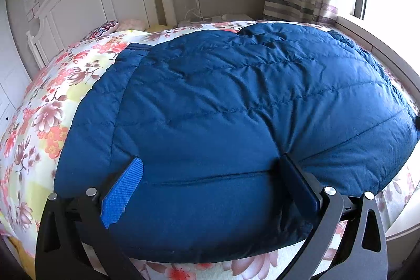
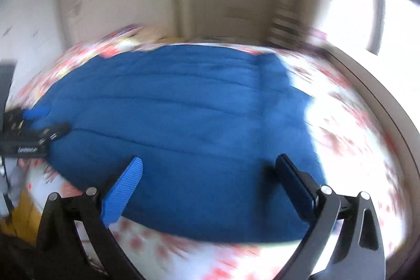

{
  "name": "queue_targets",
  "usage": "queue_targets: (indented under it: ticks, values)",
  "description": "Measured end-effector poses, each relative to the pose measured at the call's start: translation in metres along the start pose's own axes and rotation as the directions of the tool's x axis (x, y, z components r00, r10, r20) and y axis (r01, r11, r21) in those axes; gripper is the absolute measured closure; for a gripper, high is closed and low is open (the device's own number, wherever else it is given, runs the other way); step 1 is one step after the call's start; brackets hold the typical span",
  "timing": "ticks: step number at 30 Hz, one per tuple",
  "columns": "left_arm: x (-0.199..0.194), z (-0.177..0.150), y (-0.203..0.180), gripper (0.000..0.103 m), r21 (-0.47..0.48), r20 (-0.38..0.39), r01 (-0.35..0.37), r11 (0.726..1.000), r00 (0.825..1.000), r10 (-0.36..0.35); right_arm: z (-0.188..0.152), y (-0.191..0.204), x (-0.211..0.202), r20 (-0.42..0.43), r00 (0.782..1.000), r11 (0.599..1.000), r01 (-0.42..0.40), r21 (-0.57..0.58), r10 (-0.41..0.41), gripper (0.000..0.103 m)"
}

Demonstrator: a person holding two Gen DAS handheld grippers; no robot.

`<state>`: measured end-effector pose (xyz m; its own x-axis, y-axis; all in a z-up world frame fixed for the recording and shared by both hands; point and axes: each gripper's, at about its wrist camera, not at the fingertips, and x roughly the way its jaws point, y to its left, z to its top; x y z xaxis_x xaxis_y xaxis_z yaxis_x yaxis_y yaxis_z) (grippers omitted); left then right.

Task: Fold large clothes
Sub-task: 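Grasp the jacket end with the right tool and lift it to fold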

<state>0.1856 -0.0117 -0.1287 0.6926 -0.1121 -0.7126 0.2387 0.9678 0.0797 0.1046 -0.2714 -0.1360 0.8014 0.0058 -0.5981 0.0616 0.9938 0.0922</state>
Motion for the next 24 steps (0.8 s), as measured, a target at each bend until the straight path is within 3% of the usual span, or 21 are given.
queue_targets:
  ticks: [2, 4, 8, 11, 14, 20, 24]
  values:
    - [0.000, 0.000, 0.001, 0.004, 0.000, 0.000, 0.000, 1.000, 1.000, 0.000, -0.009, -0.028, -0.012, 0.010, 0.999, 0.989, -0.052, 0.136, 0.051, 0.008]
    - [0.000, 0.000, 0.001, 0.004, 0.001, -0.001, 0.001, 1.000, 1.000, -0.001, -0.020, -0.048, -0.026, 0.026, 0.989, 0.951, -0.146, 0.271, 0.144, 0.008]
    - [0.000, -0.001, 0.002, 0.004, -0.001, 0.003, 0.006, 1.000, 1.000, -0.006, -0.036, -0.049, -0.034, -0.020, 0.977, 0.921, -0.195, 0.339, 0.214, 0.008]
    - [0.001, -0.002, 0.002, 0.004, 0.000, 0.008, 0.010, 1.000, 1.000, -0.010, -0.047, -0.042, -0.030, -0.054, 0.955, 0.886, -0.249, 0.391, 0.292, 0.008]
    - [0.003, -0.001, 0.003, 0.004, 0.006, 0.005, 0.018, 1.000, 1.000, -0.018, -0.048, -0.037, -0.019, -0.057, 0.954, 0.878, -0.248, 0.409, 0.295, 0.008]
    - [0.006, 0.000, 0.004, 0.004, 0.016, 0.000, 0.025, 1.000, 1.000, -0.025, -0.020, -0.037, 0.035, -0.002, 0.943, 0.808, -0.285, 0.515, 0.334, 0.004]
    - [0.010, 0.004, 0.002, 0.004, 0.007, 0.004, 0.004, 1.000, 1.000, -0.004, 0.013, -0.027, 0.079, 0.033, 0.961, 0.803, -0.248, 0.542, 0.274, 0.004]
